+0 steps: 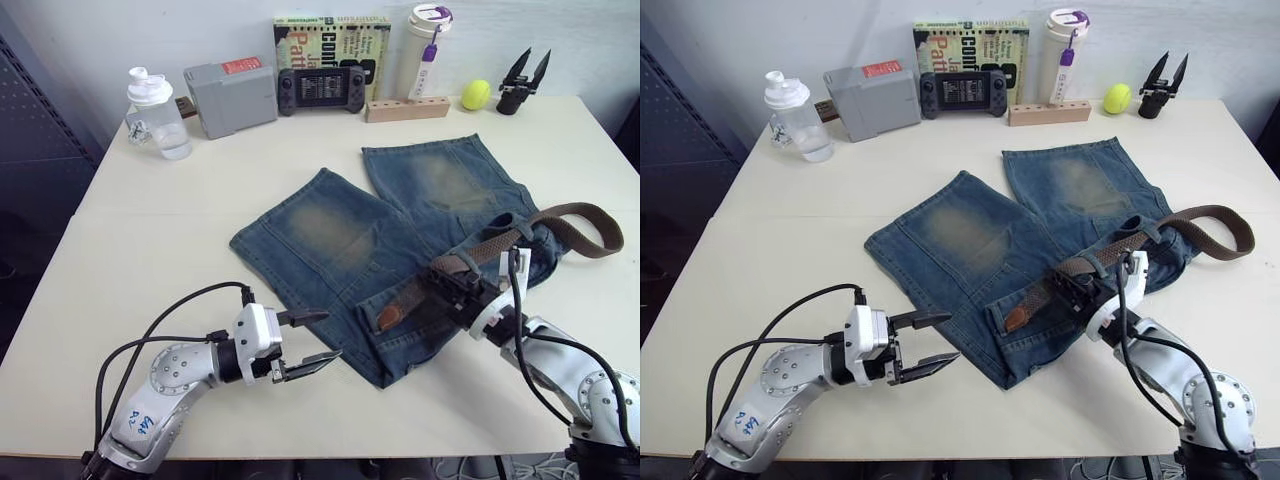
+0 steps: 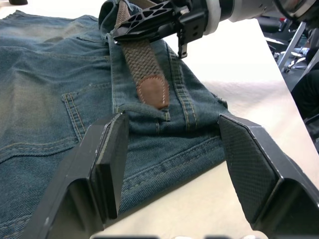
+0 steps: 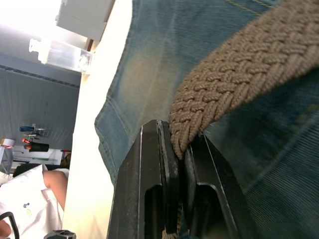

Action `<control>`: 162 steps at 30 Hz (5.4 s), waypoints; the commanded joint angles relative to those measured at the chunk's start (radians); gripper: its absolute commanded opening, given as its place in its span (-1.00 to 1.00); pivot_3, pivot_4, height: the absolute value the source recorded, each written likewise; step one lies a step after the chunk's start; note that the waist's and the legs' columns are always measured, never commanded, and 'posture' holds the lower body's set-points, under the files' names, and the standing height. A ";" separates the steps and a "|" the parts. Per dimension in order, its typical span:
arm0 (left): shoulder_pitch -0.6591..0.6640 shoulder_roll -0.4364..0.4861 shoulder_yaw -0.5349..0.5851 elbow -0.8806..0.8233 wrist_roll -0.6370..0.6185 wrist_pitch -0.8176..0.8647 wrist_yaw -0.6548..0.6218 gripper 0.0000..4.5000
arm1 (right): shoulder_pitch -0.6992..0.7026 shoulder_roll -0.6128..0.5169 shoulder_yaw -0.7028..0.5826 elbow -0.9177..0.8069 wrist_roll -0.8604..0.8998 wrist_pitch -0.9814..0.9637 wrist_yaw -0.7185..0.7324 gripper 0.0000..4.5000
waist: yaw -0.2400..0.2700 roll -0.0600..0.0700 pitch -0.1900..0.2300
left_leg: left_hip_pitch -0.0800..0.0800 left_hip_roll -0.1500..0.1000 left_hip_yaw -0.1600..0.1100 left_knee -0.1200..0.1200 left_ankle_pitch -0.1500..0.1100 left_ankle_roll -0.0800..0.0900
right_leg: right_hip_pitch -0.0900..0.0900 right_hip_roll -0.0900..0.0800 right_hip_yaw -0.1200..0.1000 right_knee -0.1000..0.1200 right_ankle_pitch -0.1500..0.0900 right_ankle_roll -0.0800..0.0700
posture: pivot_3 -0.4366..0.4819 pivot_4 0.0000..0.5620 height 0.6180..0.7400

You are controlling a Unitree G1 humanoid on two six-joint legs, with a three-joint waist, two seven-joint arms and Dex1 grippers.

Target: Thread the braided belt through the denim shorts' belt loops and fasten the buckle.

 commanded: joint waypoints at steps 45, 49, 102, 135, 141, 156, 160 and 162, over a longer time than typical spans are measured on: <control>-0.244 -0.053 -0.108 0.459 0.774 -0.837 0.221 0.40 | 0.032 0.249 0.178 -0.089 -0.220 0.070 -0.074 -1.00 | -0.010 -0.003 -0.002 | 0.002 0.002 0.002 -0.002 -0.002 -0.004 | -0.001 0.004 -0.001 0.001 -0.002 -0.003 | -0.05 -0.47 0.76; -0.244 -0.045 -0.118 0.475 0.774 -0.859 0.219 0.40 | 0.041 0.251 0.175 -0.104 -0.206 0.067 -0.087 -1.00 | -0.010 -0.003 -0.002 | 0.002 0.004 0.002 -0.002 -0.002 -0.004 | -0.001 0.004 -0.001 0.001 -0.002 -0.003 | -0.05 -0.47 0.76; -0.237 -0.044 -0.121 0.514 0.840 -0.937 0.306 -1.00 | 0.061 -0.391 -0.012 0.086 -0.877 -0.043 0.446 -0.98 | 0.005 -0.002 -0.002 | 0.002 0.002 0.004 0.001 -0.002 0.001 | 0.001 -0.001 -0.002 0.000 0.000 -0.001 | -0.05 -0.47 0.76; 0.367 0.613 0.279 1.341 1.102 -1.523 0.699 -1.00 | -0.082 -0.108 -0.019 0.175 -1.056 0.139 0.397 -0.98 | -0.042 -0.002 -0.026 | 0.025 0.009 0.023 -0.022 -0.006 0.000 | 0.002 -0.001 -0.006 0.000 -0.003 -0.006 | -0.05 -0.47 0.76; 0.351 0.649 0.165 1.416 1.249 -1.469 0.919 -1.00 | -0.096 -0.083 -0.013 0.181 -1.074 0.142 0.399 -0.98 | -0.055 0.013 -0.040 | 0.038 0.012 0.034 -0.036 -0.007 -0.002 | 0.006 -0.002 -0.007 0.002 -0.006 -0.011 | -0.05 -0.47 0.76; 0.402 0.666 -0.185 1.648 1.391 -1.301 1.333 -1.00 | -0.118 -0.043 -0.012 0.192 -1.098 0.149 0.405 -0.98 | -0.060 0.036 -0.053 | 0.087 0.025 0.064 -0.073 -0.010 -0.012 | 0.015 -0.001 -0.008 0.008 -0.019 -0.030 | -0.05 -0.47 0.76; 0.407 0.654 -0.230 1.678 1.378 -1.286 1.348 -1.00 | -0.132 -0.037 -0.005 0.202 -1.103 0.148 0.404 -0.98 | -0.063 0.040 -0.056 | 0.094 0.026 0.068 -0.084 -0.009 -0.016 | 0.015 -0.001 -0.007 0.009 -0.022 -0.033 | -0.05 -0.47 0.76; 0.412 0.649 -0.244 1.689 1.373 -1.276 1.356 -1.00 | -0.138 -0.036 -0.002 0.205 -1.106 0.148 0.404 -0.98 | -0.069 0.043 -0.057 | 0.095 0.026 0.070 -0.086 -0.005 -0.023 | 0.014 -0.001 -0.007 0.009 -0.022 -0.034 | -0.05 -0.47 0.76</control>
